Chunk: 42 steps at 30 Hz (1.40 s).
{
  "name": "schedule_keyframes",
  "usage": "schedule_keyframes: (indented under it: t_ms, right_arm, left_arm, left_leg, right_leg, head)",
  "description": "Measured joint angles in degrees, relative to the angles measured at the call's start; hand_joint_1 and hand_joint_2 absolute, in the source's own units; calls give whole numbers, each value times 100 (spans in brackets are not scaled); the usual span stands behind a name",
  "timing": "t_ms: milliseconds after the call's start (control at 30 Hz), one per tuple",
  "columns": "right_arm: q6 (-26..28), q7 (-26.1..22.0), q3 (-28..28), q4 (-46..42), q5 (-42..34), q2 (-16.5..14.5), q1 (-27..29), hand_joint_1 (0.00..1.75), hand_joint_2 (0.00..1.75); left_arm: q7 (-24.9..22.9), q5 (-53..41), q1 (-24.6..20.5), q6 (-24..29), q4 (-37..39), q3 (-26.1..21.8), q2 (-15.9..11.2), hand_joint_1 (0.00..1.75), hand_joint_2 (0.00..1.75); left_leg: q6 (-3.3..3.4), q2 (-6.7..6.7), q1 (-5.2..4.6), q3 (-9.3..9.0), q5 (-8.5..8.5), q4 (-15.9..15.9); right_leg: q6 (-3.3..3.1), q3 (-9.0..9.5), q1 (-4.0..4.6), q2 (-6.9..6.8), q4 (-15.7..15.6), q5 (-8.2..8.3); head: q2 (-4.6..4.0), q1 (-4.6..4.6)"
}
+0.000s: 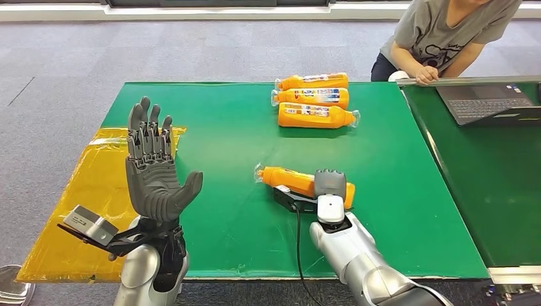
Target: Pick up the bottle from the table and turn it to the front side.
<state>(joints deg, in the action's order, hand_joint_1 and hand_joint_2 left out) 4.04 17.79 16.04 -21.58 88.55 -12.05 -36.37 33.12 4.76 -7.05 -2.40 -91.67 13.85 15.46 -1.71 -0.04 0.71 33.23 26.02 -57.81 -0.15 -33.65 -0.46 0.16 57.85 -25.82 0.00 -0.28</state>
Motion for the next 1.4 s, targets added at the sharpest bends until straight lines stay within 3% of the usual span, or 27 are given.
schedule_keyframes:
  t_ms: [1133,1400]
  right_arm:
    - [-22,-19,-31,44,9,-32,-25,175,175]
    - [587,-653,-127,38,-125,-146,30,175,175]
  left_arm:
    - [16,-1,0,0,9,-19,16,0,175]
    - [92,-19,35,32,-16,-53,16,0,175]
  left_leg:
    - [0,0,0,1,0,0]
    - [0,3,1,5,0,0]
  right_leg:
    - [0,-1,0,0,0,0]
    - [0,-6,2,3,0,0]
  head:
    - [0,0]
    - [0,0]
